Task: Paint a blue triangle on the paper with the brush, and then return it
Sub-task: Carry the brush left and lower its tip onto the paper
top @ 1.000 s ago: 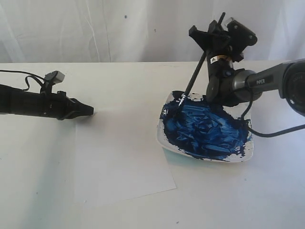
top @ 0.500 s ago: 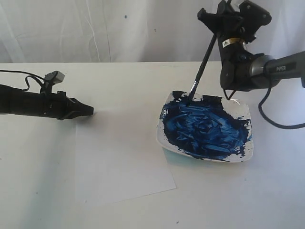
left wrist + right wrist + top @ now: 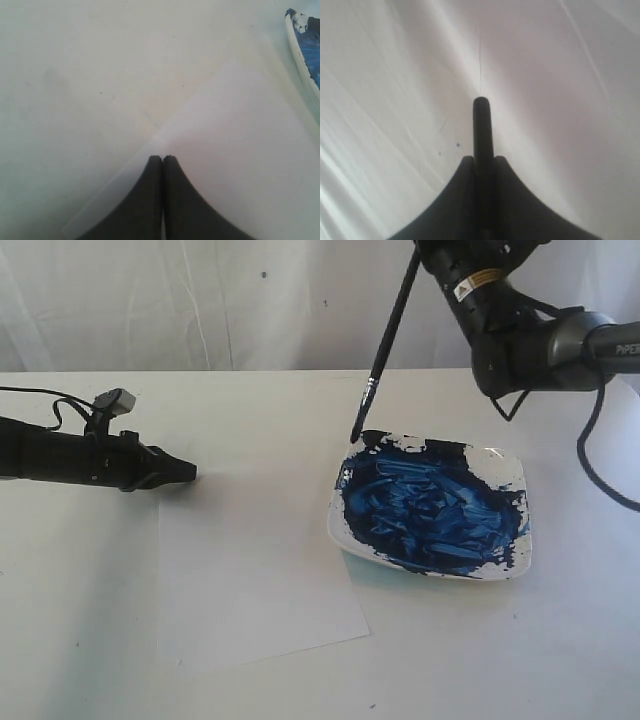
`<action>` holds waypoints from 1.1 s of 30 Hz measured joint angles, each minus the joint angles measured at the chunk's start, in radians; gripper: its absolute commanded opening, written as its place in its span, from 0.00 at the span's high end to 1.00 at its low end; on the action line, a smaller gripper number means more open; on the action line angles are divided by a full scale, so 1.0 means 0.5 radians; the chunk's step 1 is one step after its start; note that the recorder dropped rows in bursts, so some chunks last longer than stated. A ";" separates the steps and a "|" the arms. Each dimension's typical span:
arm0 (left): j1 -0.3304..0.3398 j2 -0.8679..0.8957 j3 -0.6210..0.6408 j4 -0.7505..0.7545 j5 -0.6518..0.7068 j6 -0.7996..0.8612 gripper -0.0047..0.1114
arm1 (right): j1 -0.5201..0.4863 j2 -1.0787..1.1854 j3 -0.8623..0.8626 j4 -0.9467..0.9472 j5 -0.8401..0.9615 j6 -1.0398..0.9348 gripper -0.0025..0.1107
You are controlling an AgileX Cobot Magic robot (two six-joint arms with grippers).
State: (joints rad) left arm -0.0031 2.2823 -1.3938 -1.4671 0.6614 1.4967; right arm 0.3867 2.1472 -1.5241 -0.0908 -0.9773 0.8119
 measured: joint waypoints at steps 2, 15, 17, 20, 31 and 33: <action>0.000 0.000 0.000 0.000 0.000 0.000 0.96 | 0.044 0.000 0.000 -0.050 0.032 0.064 0.98; 0.000 0.000 0.000 0.000 0.000 0.000 0.96 | 0.369 0.054 -0.028 0.048 0.041 0.114 0.98; 0.000 0.000 0.000 0.000 0.000 0.000 0.96 | 0.410 0.112 -0.069 0.087 0.036 0.114 0.98; 0.000 0.000 0.000 0.000 0.000 0.000 0.96 | 0.461 0.221 -0.141 0.121 0.001 0.114 0.98; 0.000 0.000 0.000 0.000 0.000 0.000 0.96 | 0.591 0.560 -0.399 0.205 -0.003 0.122 0.98; 0.000 0.000 0.000 0.000 0.000 0.000 0.96 | 0.619 0.599 -0.442 0.210 -0.003 0.126 0.98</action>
State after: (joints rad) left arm -0.0031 2.2823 -1.3938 -1.4671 0.6614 1.4967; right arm 0.6962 2.4466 -1.7450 0.0140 -0.9789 0.8750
